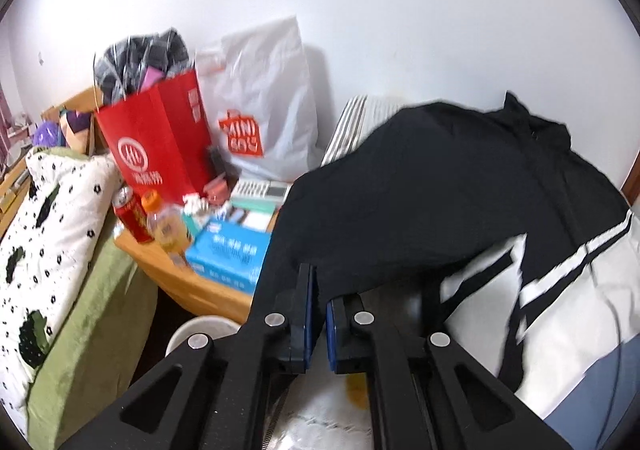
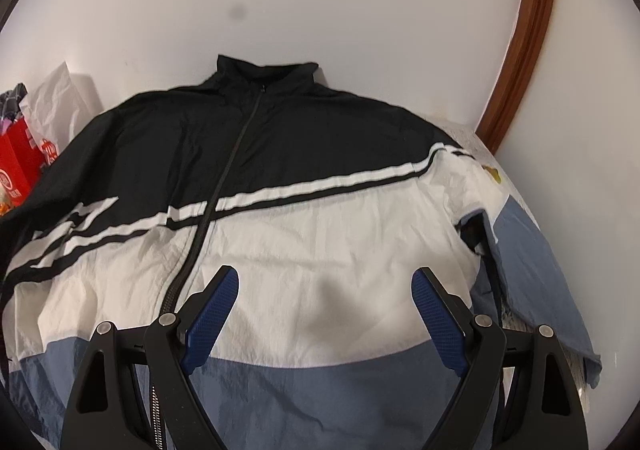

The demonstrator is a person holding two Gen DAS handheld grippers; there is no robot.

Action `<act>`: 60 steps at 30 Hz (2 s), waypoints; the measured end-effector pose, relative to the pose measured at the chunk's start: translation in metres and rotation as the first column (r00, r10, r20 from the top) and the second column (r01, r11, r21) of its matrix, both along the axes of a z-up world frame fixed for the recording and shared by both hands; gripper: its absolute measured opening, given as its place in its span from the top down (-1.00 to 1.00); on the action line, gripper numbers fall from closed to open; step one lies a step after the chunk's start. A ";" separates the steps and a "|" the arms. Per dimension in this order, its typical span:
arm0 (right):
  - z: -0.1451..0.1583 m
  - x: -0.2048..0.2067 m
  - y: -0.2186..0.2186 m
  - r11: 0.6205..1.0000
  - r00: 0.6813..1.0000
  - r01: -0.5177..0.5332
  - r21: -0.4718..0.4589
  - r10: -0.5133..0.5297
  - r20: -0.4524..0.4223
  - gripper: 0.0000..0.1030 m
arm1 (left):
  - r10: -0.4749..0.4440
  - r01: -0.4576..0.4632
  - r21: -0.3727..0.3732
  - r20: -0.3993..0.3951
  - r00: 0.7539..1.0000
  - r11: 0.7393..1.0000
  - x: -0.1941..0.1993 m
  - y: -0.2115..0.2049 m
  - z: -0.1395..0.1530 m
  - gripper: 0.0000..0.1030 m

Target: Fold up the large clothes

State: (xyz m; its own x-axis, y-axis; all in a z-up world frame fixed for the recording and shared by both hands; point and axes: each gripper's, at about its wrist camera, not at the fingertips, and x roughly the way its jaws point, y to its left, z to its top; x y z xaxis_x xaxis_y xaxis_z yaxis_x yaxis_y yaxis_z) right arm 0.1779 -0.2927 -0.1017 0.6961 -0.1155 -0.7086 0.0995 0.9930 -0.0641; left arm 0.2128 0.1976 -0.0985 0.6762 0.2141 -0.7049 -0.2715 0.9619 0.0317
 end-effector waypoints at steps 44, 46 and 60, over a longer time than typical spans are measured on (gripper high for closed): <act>0.018 -0.011 -0.058 0.991 0.993 -0.113 0.066 0.109 0.049 -0.26 | -0.416 0.412 -0.069 -0.058 0.908 0.909 0.045 -0.197 0.039 -0.08; 0.022 -0.002 -0.037 0.981 0.984 -0.176 0.080 0.173 0.043 -0.13 | -0.391 0.387 -0.066 -0.057 0.919 0.920 0.034 -0.180 0.042 -0.10; 0.030 0.078 0.127 0.839 0.848 -0.530 0.125 0.522 0.093 -0.47 | -0.258 0.243 -0.159 -0.077 0.963 0.957 -0.035 -0.057 -0.007 -0.36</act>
